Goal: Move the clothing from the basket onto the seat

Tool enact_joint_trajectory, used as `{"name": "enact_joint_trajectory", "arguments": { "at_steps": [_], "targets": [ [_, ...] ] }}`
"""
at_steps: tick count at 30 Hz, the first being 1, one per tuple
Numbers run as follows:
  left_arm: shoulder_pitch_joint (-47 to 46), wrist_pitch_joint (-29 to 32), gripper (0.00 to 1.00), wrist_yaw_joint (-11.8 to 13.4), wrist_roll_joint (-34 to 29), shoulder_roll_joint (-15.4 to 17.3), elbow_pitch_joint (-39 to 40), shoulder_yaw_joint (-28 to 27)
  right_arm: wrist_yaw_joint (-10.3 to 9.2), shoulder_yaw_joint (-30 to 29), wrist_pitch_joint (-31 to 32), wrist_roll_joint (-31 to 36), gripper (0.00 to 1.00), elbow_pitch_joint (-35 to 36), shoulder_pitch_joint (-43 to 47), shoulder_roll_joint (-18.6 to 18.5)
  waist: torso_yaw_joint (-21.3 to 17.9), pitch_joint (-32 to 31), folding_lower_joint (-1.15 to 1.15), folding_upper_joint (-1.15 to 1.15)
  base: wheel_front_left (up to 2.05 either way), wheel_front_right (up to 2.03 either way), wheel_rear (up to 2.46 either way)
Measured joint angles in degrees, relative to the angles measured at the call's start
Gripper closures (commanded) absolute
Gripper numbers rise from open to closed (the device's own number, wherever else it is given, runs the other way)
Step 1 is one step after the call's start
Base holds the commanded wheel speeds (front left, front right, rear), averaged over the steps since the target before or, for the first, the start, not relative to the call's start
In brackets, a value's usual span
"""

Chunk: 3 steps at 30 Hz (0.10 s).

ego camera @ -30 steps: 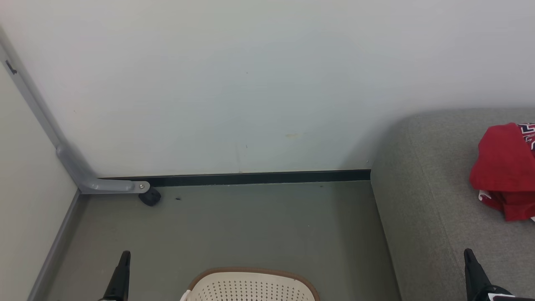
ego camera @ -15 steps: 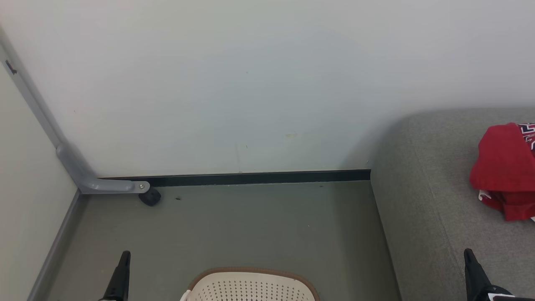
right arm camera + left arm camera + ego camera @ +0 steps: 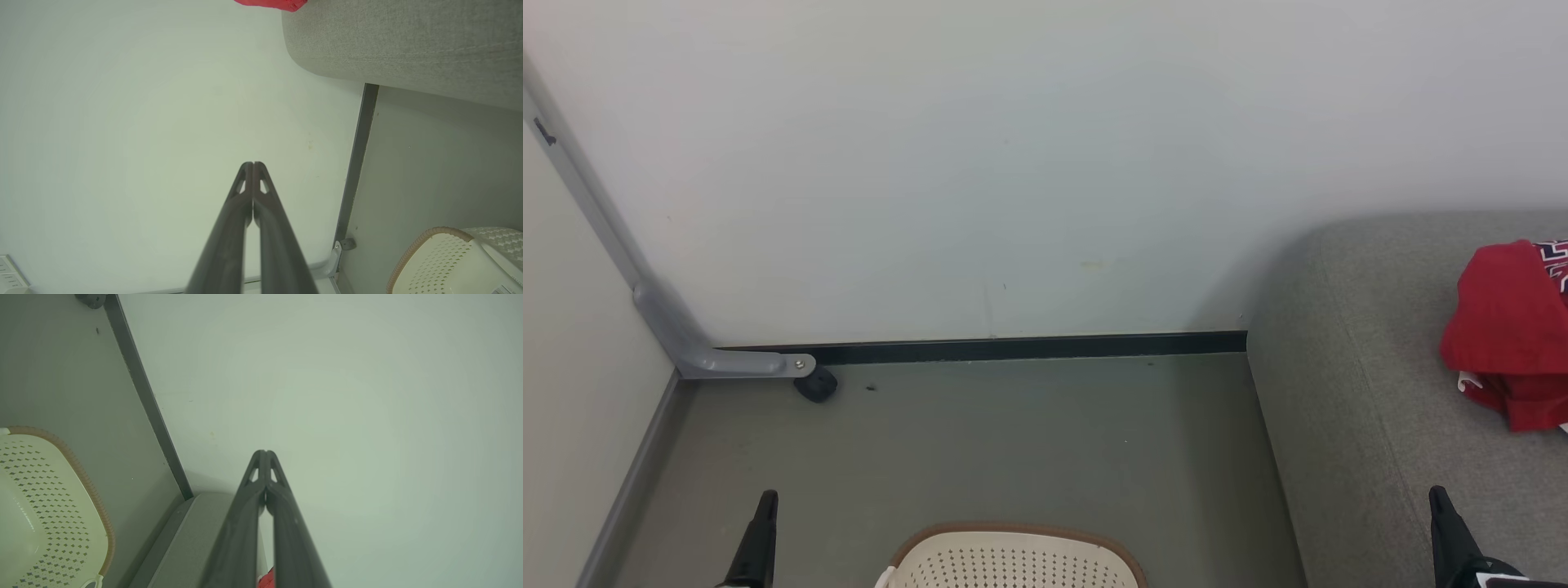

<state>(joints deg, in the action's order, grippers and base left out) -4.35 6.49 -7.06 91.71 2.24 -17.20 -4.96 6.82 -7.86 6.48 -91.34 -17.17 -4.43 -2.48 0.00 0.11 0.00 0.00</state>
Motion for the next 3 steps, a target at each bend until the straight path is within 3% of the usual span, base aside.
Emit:
{"name": "enact_joint_trajectory", "arguments": {
  "at_steps": [3],
  "targets": [
    [0.0, 0.0, 1.00, 0.0, 0.0, 0.0, 0.0, 0.0, 0.00, 0.0, 0.0, 0.0, 1.00, 0.0, 0.0, 0.0, 0.0, 0.0, 0.00, 0.00, 0.00, 0.00, 0.00]
  ]
}}
